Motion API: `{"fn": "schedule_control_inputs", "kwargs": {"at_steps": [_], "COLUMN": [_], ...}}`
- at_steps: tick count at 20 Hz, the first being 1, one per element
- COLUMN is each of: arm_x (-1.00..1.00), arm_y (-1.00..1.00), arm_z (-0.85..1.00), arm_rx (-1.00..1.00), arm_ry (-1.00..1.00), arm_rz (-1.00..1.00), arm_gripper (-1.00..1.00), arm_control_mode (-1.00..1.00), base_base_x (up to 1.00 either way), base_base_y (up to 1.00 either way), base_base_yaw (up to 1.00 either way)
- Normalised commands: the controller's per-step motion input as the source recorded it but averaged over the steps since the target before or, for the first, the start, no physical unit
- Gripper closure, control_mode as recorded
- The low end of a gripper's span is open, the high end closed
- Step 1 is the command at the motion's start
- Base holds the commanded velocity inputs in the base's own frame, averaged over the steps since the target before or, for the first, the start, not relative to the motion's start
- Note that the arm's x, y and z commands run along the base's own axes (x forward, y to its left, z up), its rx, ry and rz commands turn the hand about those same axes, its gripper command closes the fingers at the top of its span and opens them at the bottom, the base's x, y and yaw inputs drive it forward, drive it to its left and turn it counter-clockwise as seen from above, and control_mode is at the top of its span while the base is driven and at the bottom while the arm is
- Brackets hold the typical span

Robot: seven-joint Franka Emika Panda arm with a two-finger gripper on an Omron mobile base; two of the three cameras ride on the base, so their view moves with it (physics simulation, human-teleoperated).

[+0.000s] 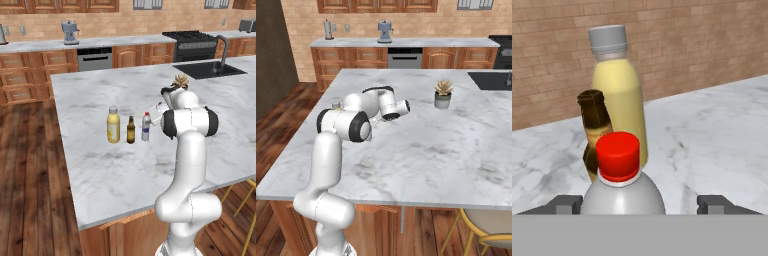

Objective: Place the drinks on the dining counter in a tight cluster.

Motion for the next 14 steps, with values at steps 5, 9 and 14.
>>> {"fn": "schedule_control_inputs", "kwargs": {"at_steps": [5, 9, 14], "arm_x": [0.00, -0.04, 0.00], "arm_y": [0.00, 0.00, -0.13], "arm_z": [0.00, 0.00, 0.00], "arm_rx": [0.00, 0.00, 0.00], "arm_ry": [0.00, 0.00, 0.00], "arm_rz": [0.00, 0.00, -0.01], "arm_gripper": [-1.00, -1.00, -1.00], "arm_control_mode": [-1.00, -1.00, -1.00], "base_base_x": [0.00, 0.00, 0.00], "base_base_y": [0.00, 0.00, 0.00], "base_base_yaw": [0.00, 0.00, 0.00]}}
